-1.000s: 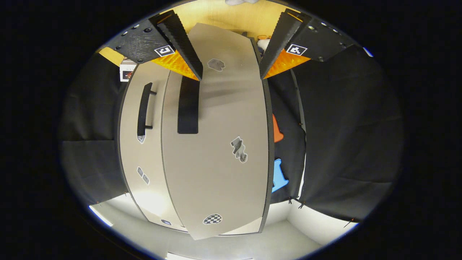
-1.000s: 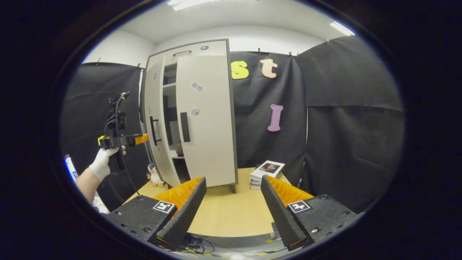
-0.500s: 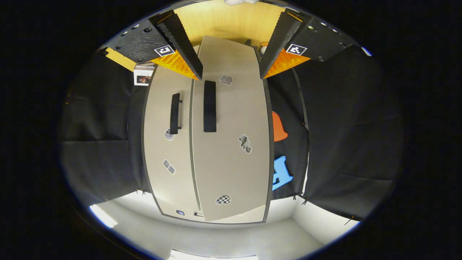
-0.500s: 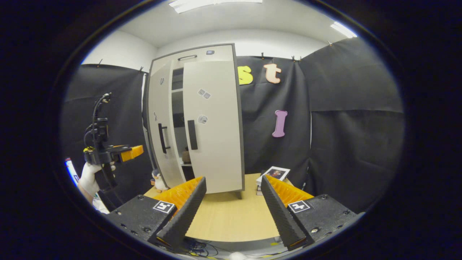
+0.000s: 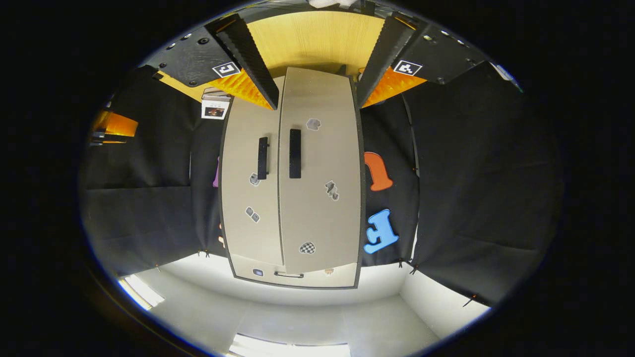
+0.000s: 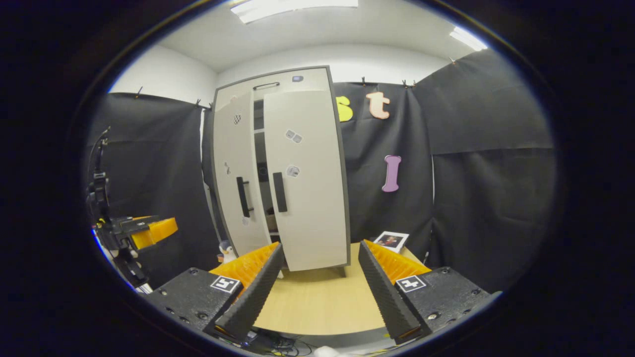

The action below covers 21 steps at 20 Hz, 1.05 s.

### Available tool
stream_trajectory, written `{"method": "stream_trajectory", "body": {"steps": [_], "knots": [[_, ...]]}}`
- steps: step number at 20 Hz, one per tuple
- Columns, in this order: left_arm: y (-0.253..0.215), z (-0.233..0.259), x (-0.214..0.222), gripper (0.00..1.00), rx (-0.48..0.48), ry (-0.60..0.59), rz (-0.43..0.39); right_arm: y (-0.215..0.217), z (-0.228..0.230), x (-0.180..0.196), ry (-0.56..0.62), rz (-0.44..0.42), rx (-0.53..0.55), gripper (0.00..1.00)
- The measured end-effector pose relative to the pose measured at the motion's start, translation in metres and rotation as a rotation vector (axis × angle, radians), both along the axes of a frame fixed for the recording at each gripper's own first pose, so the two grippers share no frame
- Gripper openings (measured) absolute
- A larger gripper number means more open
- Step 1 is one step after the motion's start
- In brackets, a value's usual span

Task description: Grab one shoe with the right hand and put it into the shoe cabinet, grab the other shoe with the left hand and put it into the shoe cabinet; then close the right door with the right hand and the left door with the left hand.

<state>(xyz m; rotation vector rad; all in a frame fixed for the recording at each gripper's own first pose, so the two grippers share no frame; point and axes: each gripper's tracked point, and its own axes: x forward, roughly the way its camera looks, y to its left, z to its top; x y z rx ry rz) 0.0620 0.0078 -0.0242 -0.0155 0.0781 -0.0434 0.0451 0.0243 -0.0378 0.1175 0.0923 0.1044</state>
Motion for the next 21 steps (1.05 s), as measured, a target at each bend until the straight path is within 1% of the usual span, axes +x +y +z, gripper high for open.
{"method": "stream_trajectory", "body": {"steps": [3, 8, 13, 21], "knots": [[0.012, -0.008, -0.021, 0.96, 0.017, 0.002, 0.046, 0.006, 0.0, -0.003, -0.006, 0.003, -0.01, 0.99], [0.015, -0.026, -0.045, 0.96, 0.011, 0.045, 0.059, 0.007, -0.003, -0.009, -0.008, 0.0, -0.056, 0.99], [0.015, -0.025, -0.048, 0.96, 0.013, 0.045, 0.059, 0.01, -0.006, -0.009, 0.008, 0.013, -0.061, 0.99], [0.011, -0.02, -0.044, 0.96, 0.007, 0.038, 0.059, 0.005, -0.004, -0.007, 0.003, 0.005, -0.068, 0.99]]}}
